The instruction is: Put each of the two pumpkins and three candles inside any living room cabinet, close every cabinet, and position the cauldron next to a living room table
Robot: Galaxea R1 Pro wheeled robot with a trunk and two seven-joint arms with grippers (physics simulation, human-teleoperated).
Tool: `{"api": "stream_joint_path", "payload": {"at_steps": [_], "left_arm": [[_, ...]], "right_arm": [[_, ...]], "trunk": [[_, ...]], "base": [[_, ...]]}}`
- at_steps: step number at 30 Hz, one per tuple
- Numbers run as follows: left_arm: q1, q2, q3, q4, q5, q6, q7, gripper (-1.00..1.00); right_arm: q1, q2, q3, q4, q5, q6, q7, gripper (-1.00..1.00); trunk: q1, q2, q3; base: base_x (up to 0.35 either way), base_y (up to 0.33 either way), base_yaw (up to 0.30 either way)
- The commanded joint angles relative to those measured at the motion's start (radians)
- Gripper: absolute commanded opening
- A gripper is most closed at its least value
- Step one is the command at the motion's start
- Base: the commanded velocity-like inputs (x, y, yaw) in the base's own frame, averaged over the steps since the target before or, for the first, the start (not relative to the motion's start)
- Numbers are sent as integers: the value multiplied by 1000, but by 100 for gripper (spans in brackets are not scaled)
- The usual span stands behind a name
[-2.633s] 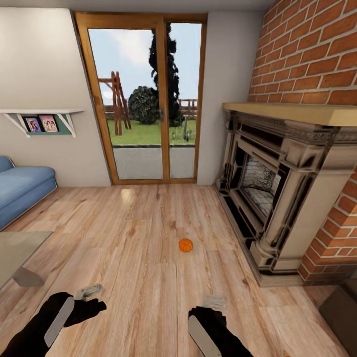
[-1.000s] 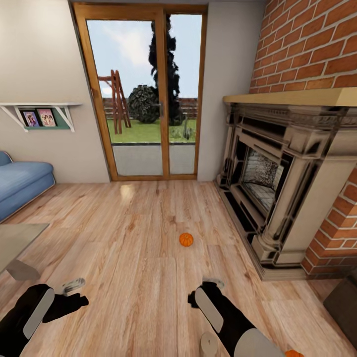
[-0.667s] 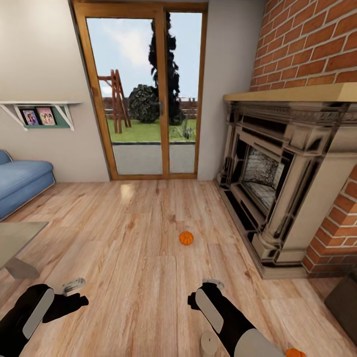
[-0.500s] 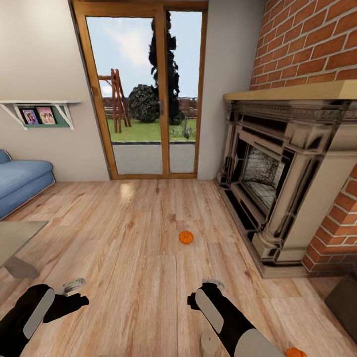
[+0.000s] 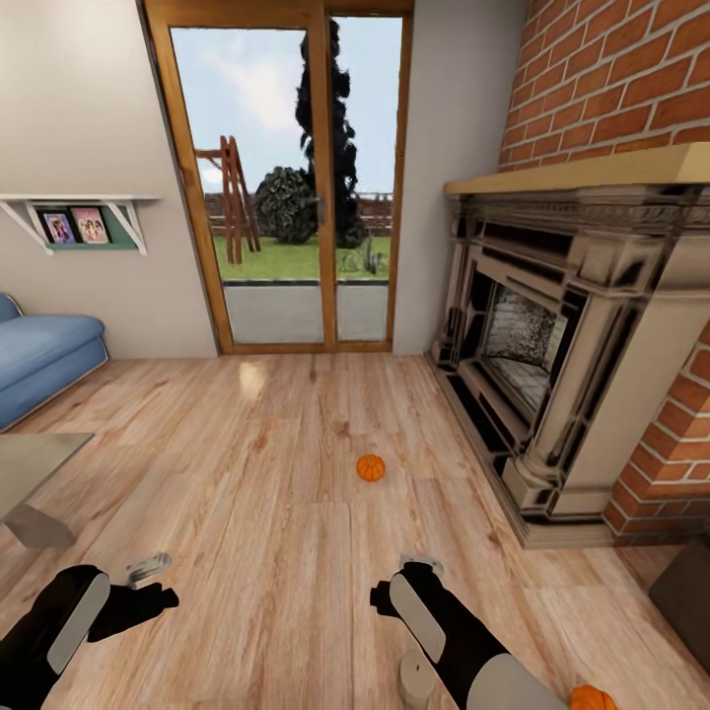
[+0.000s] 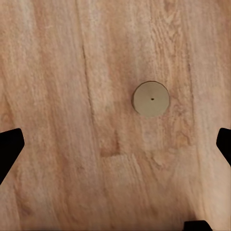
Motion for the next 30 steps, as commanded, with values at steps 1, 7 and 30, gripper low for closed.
{"api": "stream_joint_path", "payload": {"at_steps": [1, 7, 30], "left_arm": [[0, 0, 0, 0, 0, 0, 0, 100], [0, 1, 1, 0, 1, 0, 0, 100], [0, 0, -2, 0, 0, 0, 1, 100]], "right_arm": [[0, 0, 0, 0, 1, 0, 0, 100], [0, 1, 1, 0, 2, 0, 2, 100], [0, -1, 1, 0, 1, -1, 2, 100]], "trunk": [[4, -7, -3], [27, -49, -22], [115, -210, -94]], "base": [[0, 0, 0], [0, 0, 0], [0, 0, 0]]}}
